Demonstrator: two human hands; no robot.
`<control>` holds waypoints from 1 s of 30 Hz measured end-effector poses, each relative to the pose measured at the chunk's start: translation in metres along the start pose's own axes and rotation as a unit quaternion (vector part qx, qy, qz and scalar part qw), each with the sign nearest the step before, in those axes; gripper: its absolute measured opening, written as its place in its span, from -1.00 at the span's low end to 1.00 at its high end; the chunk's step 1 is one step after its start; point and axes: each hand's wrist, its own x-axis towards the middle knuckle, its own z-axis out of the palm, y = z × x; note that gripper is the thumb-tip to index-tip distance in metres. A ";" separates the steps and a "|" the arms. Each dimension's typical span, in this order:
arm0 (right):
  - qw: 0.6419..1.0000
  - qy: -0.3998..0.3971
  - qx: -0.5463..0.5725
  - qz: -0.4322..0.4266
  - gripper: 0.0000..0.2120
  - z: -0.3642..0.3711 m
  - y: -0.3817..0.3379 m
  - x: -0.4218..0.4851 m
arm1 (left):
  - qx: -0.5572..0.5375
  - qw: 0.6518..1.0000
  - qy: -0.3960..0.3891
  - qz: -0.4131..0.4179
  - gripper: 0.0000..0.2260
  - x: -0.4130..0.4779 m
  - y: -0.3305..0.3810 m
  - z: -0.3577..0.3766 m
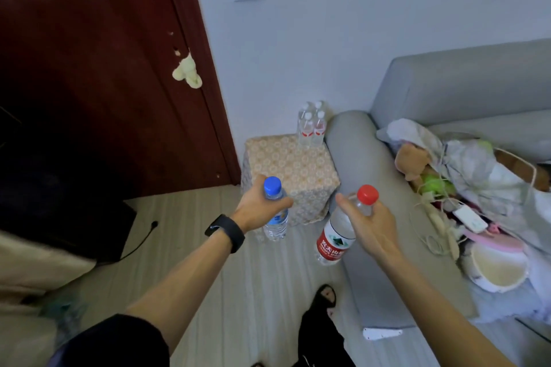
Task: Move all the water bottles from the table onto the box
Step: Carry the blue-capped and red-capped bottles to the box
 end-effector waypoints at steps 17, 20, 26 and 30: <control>0.987 -0.146 -0.047 0.055 -0.73 0.007 0.012 0.290 | 0.043 0.993 -0.003 -0.114 -0.68 0.243 0.034 0.051; 0.977 -0.175 -0.098 0.078 -0.56 0.025 0.017 0.335 | 0.054 0.991 -0.009 -0.119 -0.75 0.288 0.029 0.053; 0.964 -0.177 -0.124 0.153 -0.52 0.056 0.030 0.410 | 0.094 0.983 -0.051 -0.152 -0.41 0.376 0.014 0.060; 0.954 -0.192 -0.127 0.190 -0.58 0.071 0.051 0.460 | 0.077 0.977 -0.077 -0.185 -0.36 0.425 0.005 0.081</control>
